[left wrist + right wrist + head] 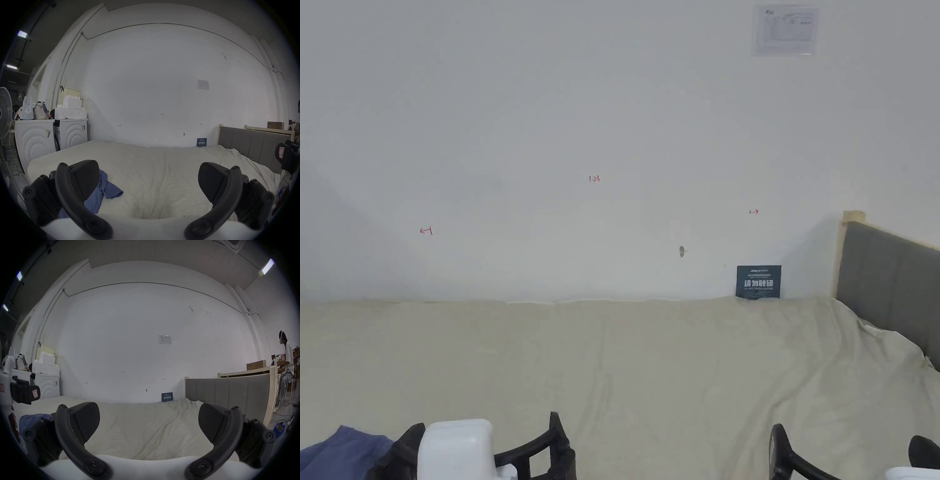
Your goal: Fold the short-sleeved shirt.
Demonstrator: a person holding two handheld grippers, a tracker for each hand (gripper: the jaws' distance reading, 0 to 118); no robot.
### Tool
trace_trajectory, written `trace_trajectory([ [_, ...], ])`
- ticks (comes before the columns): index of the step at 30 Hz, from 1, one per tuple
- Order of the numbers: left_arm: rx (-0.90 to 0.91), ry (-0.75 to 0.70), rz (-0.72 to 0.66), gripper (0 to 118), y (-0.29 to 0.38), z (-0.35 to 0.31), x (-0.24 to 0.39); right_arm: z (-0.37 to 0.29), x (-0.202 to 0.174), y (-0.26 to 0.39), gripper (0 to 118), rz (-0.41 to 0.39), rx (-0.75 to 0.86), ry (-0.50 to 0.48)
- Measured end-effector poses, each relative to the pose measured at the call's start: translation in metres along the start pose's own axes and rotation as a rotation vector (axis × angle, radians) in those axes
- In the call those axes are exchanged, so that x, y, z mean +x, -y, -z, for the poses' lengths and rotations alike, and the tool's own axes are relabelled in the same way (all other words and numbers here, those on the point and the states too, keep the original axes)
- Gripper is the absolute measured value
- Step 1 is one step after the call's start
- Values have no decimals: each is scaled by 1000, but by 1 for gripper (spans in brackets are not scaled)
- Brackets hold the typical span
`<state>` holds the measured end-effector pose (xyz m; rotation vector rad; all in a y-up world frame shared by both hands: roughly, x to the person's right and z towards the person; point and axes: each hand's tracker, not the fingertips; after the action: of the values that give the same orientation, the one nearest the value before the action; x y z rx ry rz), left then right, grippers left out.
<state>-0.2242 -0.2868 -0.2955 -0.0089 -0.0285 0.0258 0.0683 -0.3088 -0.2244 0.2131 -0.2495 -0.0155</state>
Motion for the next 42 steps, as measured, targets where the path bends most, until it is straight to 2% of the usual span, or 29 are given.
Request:
trace_trajectory([
  [15,-3,-14,17,118,-8,-2,5,0,-4,-12,118,-23,-4,-26],
  [20,20,0,19,116,-10,-6,6,-1,-3,-14,117,5,-28,-43],
  [21,23,1,20,100,-10,-8,8,-1,-4,-14,112,4,-31,-44],
  [22,54,2,34,77,-10,-10,10,-2,-5,-13,98,1,-28,-43],
  [23,61,-12,47,43,-11,-10,12,-4,-6,-12,67,-5,-17,-41],
  [24,66,-27,56,21,-11,-9,14,-5,-7,-11,4,-13,-1,-21],
  [25,65,-38,60,21,-12,-8,16,-4,-9,-10,0,-43,-5,25],
  [26,63,-18,38,21,-12,-8,13,-6,-9,-12,0,-32,13,69],
  [28,57,-2,29,21,-13,-8,12,-6,-1,-14,0,46,-16,-9],
  [29,50,4,40,19,-14,-7,12,-6,0,-16,0,42,-28,3],
  [31,43,32,45,7,-14,-7,12,-6,-2,-18,0,25,-39,29],
  [34,47,19,50,0,-13,-6,15,-6,5,-18,0,26,-38,44],
  [42,20,26,24,0,-13,-1,13,-6,10,-19,0,14,-48,58],
])
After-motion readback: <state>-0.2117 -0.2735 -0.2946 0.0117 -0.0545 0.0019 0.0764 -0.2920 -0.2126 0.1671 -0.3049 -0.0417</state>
